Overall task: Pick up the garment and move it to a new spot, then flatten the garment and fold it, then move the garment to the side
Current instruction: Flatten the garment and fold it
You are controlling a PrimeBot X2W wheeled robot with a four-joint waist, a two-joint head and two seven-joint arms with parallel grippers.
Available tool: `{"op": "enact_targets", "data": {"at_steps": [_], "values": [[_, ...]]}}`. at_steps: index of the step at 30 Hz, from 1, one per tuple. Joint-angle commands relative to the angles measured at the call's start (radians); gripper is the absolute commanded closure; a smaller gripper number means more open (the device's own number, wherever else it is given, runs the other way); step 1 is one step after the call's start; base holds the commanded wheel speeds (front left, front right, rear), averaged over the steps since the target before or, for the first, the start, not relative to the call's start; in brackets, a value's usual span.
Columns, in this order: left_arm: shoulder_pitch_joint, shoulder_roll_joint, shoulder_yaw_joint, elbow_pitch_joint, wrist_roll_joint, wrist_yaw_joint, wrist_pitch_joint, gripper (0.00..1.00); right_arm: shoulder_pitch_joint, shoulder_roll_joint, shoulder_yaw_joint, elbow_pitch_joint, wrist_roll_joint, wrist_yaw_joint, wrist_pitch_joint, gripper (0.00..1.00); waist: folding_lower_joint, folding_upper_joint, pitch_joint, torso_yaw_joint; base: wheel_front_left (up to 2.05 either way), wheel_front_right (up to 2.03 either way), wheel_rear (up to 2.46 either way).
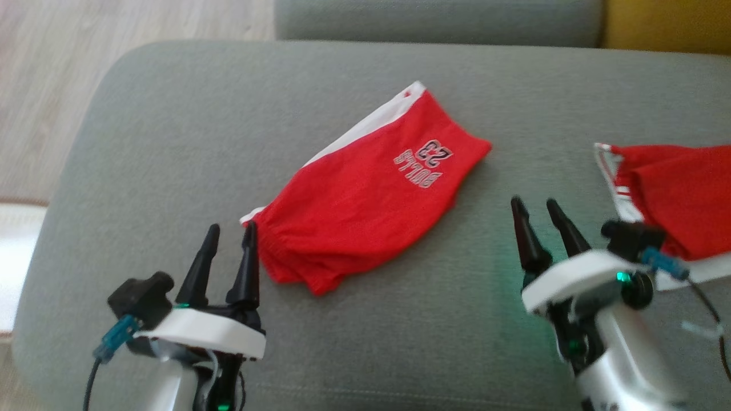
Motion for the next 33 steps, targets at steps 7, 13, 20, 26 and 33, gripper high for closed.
{"op": "enact_targets", "data": {"at_steps": [7, 13, 20, 26, 33], "values": [[-0.070, 0.000, 0.000, -0.013, -0.032, 0.000, -0.005, 0.00, -0.165, 0.007, 0.023, 0.117, 0.235, -0.001, 0.091, 0.00, 0.0001, -0.0001, 0.063, 0.113, 0.00, 0.00, 0.00], [-0.082, 0.000, -0.016, -0.016, -0.043, 0.003, -0.005, 0.00, -0.243, 0.007, 0.010, 0.245, 0.346, -0.001, 0.094, 0.00, 0.0001, -0.0001, 0.079, 0.165, 0.00, 0.00, 0.00], [-0.090, 0.000, -0.027, -0.024, -0.051, 0.007, -0.005, 0.00, -0.367, 0.007, -0.021, 0.472, 0.396, -0.001, 0.091, 0.00, 0.0001, -0.0001, 0.100, 0.208, 0.00, 0.00, 0.00], [-0.098, 0.000, -0.037, -0.036, -0.070, 0.015, -0.005, 0.00, -0.506, 0.007, -0.035, 0.660, 0.393, -0.001, 0.084, 0.00, 0.0001, -0.0001, 0.133, 0.226, 0.00, 0.00, 0.00], [-0.110, 0.000, -0.030, -0.040, -0.080, 0.021, -0.005, 0.00, -0.632, 0.007, 0.039, 0.750, 0.449, -0.001, 0.121, 0.00, 0.0001, -0.0001, 0.181, 0.203, 0.00, 0.00, 0.00]]}}
